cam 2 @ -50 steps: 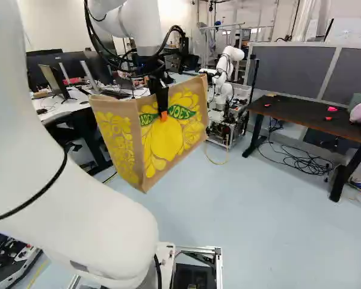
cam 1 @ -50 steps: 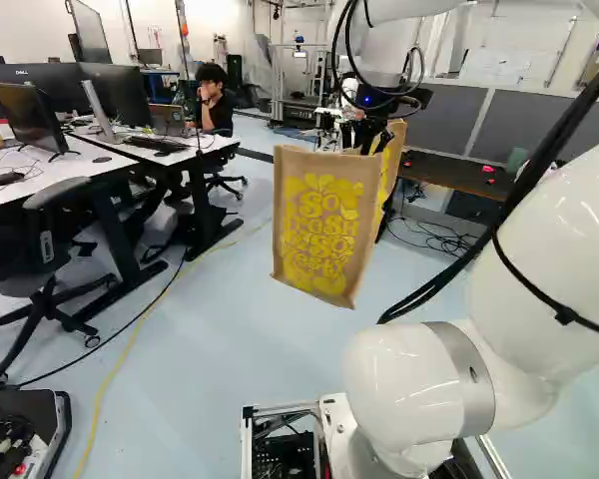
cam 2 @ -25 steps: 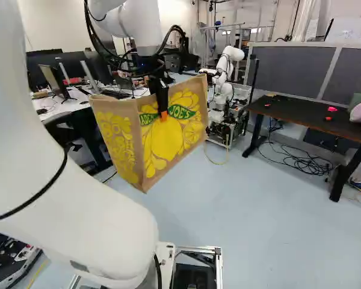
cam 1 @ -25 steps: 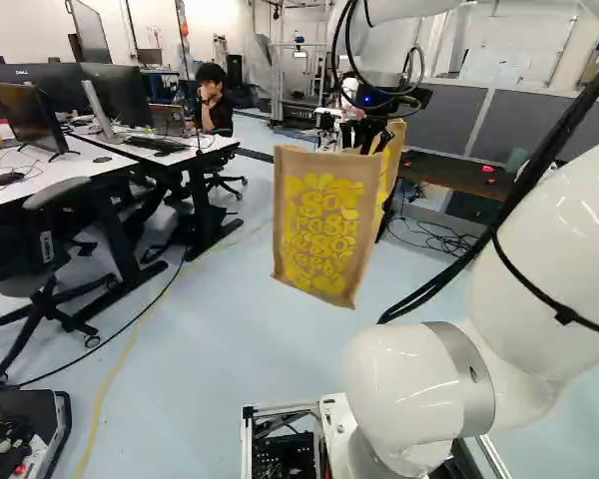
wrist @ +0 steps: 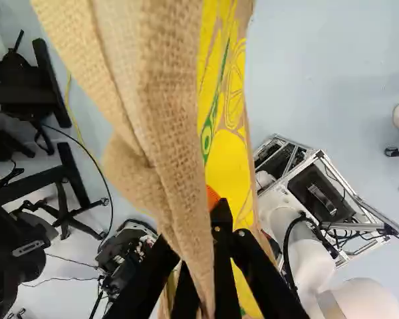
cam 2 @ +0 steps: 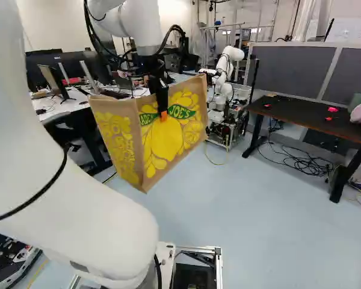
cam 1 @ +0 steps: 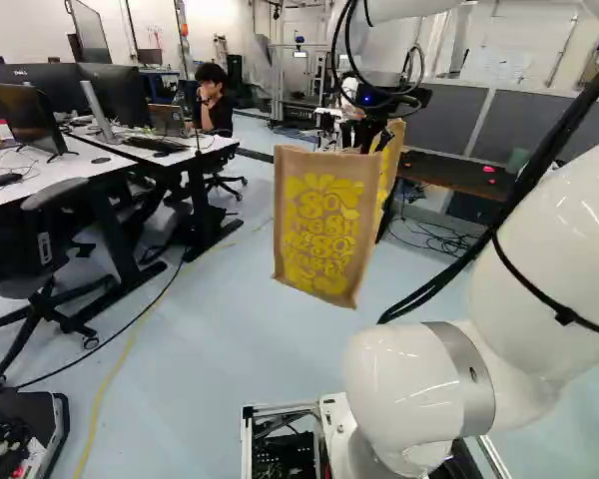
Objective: Pick up the bag on the ground and place it on the table
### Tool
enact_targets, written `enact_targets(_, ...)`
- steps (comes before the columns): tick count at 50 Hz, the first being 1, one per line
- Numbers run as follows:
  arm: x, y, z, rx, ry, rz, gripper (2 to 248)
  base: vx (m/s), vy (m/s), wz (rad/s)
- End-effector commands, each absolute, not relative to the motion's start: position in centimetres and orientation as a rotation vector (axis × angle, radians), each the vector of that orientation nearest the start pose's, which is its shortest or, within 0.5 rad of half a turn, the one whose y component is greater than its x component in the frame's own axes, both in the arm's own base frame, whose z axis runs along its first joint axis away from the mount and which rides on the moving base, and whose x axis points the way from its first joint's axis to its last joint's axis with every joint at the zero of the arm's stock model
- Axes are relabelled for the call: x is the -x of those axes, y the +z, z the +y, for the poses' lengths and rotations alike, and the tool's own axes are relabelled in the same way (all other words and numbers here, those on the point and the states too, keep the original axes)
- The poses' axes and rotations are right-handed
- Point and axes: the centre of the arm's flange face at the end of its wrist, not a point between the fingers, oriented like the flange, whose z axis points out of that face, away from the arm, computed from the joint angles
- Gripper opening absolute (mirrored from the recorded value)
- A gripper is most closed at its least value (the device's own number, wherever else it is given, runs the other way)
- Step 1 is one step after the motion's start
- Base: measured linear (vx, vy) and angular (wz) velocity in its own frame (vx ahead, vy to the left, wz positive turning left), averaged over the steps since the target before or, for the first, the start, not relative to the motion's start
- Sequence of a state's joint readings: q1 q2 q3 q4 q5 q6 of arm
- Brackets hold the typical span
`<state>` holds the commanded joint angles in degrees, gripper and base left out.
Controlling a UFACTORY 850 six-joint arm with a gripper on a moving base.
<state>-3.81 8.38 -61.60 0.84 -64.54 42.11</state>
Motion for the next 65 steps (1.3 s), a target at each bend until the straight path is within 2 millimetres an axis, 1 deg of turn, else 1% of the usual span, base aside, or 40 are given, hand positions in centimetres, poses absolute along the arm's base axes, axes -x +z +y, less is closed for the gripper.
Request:
enact_targets(11,-40.25,65.54,-2.56,2.846,-0.132,1.215,21,0.089,-0.106,-0.163)
enact_targets(27,-40.25,65.54,-2.56,2.846,-0.132,1.215,21,0.123,-0.151,-0.222)
enact_targets(58,-40.25,65.54,-2.56,2.846,-0.132,1.215,21,0.169,-0.116,-0.007)
enact_targets(65,-40.25,65.54,-2.56,2.846,-0.132,1.215,21,0.192,-0.127,-0.133)
